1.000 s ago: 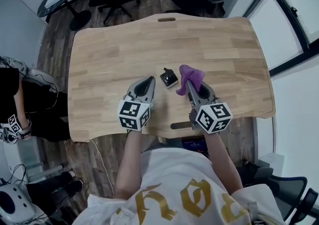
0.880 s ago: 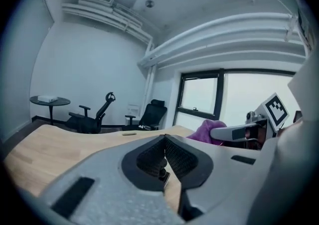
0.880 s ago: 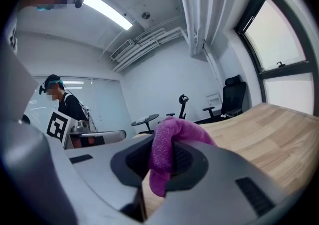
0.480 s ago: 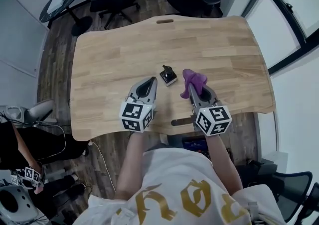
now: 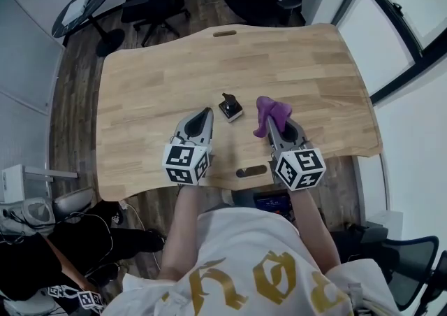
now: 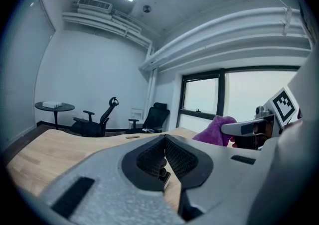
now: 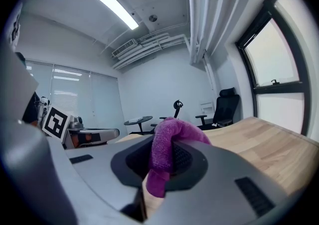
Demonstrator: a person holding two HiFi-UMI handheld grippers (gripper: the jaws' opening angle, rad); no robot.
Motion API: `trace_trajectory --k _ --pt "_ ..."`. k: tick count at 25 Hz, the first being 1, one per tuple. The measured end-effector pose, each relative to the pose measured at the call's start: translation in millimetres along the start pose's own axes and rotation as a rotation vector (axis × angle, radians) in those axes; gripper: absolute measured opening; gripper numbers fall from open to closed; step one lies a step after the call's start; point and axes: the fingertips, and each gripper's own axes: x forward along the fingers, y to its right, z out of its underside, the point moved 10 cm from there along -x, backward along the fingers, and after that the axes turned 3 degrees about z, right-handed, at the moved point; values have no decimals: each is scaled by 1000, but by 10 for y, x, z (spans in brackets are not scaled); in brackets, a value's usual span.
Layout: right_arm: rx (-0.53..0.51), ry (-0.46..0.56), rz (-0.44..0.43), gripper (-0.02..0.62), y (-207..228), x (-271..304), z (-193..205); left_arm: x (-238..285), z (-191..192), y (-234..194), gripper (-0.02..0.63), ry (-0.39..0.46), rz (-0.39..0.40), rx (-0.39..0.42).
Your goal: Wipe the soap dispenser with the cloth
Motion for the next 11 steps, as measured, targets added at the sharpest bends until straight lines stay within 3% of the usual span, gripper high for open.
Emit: trace_trajectory --k 7,11 --pt "-4 28 -8 40 1 -19 -27 11 16 10 9 -2 5 -7" --pt "60 45 -21 40 26 -11 -23 31 35 -9 9 -20 2 -10"
